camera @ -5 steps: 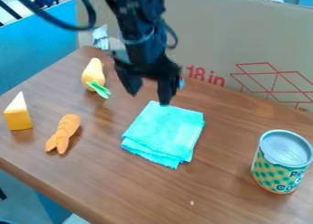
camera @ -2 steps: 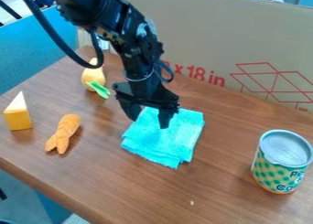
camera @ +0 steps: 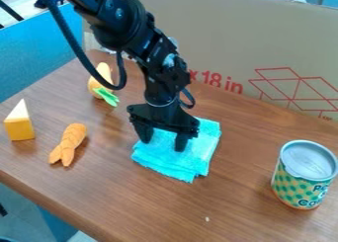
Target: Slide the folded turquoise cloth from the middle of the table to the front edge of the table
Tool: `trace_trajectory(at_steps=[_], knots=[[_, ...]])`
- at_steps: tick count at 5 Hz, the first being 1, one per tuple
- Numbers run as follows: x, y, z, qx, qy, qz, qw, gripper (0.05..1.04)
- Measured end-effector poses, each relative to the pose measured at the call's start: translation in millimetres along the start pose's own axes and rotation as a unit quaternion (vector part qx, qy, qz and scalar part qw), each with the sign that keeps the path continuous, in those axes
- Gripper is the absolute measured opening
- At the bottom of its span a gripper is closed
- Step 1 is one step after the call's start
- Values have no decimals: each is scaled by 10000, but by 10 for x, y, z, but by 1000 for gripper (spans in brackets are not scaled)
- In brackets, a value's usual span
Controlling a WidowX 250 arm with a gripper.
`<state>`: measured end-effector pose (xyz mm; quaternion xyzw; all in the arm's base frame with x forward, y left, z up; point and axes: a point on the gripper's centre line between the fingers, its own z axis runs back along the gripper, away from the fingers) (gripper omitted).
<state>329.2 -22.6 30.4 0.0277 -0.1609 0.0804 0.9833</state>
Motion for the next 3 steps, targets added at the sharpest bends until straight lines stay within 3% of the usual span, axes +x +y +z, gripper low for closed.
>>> trace_trajectory(at_steps=[2, 3], knots=[[-287, -109, 62, 451, 355, -242, 9981, 1001], [-614, -175, 166, 529, 780, -388, 9948, 1001]])
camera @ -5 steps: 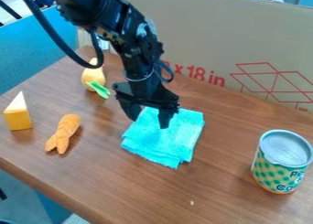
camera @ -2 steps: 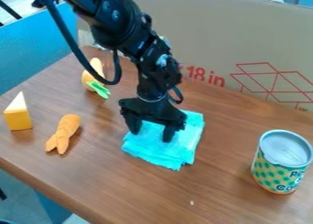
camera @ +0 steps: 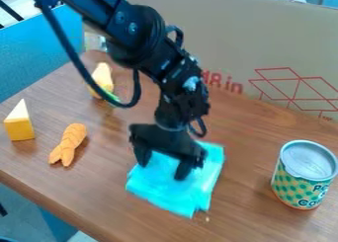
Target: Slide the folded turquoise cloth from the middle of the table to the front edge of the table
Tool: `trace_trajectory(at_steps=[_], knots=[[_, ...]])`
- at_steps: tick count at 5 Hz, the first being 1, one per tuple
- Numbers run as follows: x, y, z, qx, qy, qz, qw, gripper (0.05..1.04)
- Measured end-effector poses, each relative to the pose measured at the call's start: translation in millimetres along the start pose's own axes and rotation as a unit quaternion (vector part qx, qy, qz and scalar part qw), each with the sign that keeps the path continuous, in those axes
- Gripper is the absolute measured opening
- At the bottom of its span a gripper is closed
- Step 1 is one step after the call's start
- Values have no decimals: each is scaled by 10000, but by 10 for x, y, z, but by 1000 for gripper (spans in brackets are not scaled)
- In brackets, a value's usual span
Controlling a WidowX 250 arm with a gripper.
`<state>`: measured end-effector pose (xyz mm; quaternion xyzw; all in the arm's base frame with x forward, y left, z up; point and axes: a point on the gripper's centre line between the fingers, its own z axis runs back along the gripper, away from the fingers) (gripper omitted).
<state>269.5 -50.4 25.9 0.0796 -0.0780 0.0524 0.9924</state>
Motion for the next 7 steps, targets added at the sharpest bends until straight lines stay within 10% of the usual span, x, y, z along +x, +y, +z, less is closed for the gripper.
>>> trace_trajectory(at_steps=[3, 6, 7], knots=[[-544, -444, 131, -332, 436, -459, 9974, 1001], [-232, 190, 1036, -965, -809, 474, 9909, 1001], [-116, 454, 1312, -1077, -581, 498, 9912, 1001]])
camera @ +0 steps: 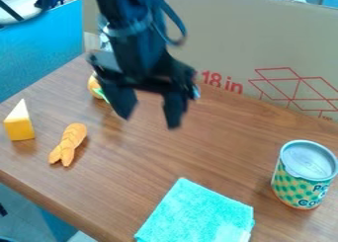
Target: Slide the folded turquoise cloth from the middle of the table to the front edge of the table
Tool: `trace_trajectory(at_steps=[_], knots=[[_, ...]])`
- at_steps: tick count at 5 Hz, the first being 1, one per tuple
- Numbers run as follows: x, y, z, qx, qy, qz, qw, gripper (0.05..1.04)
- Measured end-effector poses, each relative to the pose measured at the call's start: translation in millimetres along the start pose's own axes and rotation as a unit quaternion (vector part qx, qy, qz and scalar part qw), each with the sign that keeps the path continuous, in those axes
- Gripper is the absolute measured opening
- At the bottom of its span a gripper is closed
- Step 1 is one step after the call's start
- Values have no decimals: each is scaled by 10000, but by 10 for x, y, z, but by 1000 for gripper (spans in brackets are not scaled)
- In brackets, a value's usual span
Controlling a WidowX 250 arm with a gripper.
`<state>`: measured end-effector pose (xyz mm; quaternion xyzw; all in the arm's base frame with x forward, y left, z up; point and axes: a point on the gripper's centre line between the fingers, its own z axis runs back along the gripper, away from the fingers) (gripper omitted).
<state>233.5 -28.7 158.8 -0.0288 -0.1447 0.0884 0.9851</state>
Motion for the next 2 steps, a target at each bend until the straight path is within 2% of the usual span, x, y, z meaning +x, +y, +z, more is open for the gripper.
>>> trace_trajectory(at_steps=[1, 2], knots=[[29, 226, 196, 473, 530, -115, 9974, 1001], [58, 357, 132, 542, 856, -623, 9929, 1001]])
